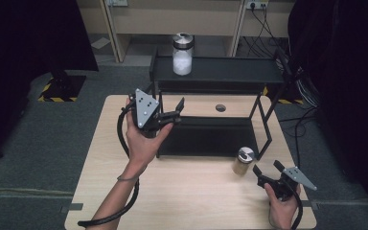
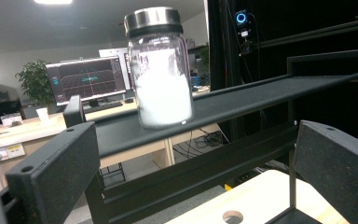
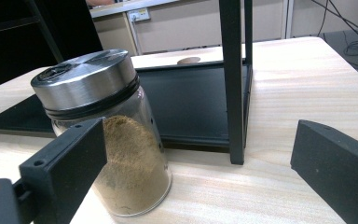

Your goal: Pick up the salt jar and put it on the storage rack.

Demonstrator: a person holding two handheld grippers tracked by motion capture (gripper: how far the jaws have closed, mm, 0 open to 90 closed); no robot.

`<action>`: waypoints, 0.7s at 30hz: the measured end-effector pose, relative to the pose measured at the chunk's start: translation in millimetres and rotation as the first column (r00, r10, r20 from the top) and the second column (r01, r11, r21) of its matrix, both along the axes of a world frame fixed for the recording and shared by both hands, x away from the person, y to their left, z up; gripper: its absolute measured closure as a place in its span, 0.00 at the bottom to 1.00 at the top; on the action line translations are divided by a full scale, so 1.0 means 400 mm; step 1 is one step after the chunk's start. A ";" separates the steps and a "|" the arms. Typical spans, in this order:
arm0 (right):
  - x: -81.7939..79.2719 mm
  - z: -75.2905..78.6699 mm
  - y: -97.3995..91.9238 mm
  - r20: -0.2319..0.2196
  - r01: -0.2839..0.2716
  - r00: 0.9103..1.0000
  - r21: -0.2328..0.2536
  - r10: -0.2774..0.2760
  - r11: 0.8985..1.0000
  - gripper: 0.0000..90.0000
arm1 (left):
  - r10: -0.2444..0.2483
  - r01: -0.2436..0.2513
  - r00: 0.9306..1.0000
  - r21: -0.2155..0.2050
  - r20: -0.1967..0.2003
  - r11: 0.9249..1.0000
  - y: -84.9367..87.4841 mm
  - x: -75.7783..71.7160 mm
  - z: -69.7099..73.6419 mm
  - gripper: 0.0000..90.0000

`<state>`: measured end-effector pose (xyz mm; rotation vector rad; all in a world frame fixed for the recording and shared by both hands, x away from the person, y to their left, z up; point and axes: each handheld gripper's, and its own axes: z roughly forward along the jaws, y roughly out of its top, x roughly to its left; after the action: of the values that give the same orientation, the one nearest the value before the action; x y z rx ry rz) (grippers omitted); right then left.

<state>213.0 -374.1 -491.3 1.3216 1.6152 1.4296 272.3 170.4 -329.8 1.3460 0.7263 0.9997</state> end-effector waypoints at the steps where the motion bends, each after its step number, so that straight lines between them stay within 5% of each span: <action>1: 0.000 0.000 0.000 -0.001 0.000 1.000 0.001 0.000 1.000 0.04 | 0.000 0.000 1.000 0.001 0.000 1.000 0.000 -0.002 -0.005 0.00; 21: 0.000 0.001 0.001 -0.002 0.001 1.000 -0.002 -0.001 1.000 0.04 | -0.017 0.017 1.000 -0.006 -0.026 1.000 0.005 -0.033 -0.112 0.00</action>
<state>213.0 -373.5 -490.7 1.3232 1.6172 1.4264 259.2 172.3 -374.5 1.3606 0.7354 0.9676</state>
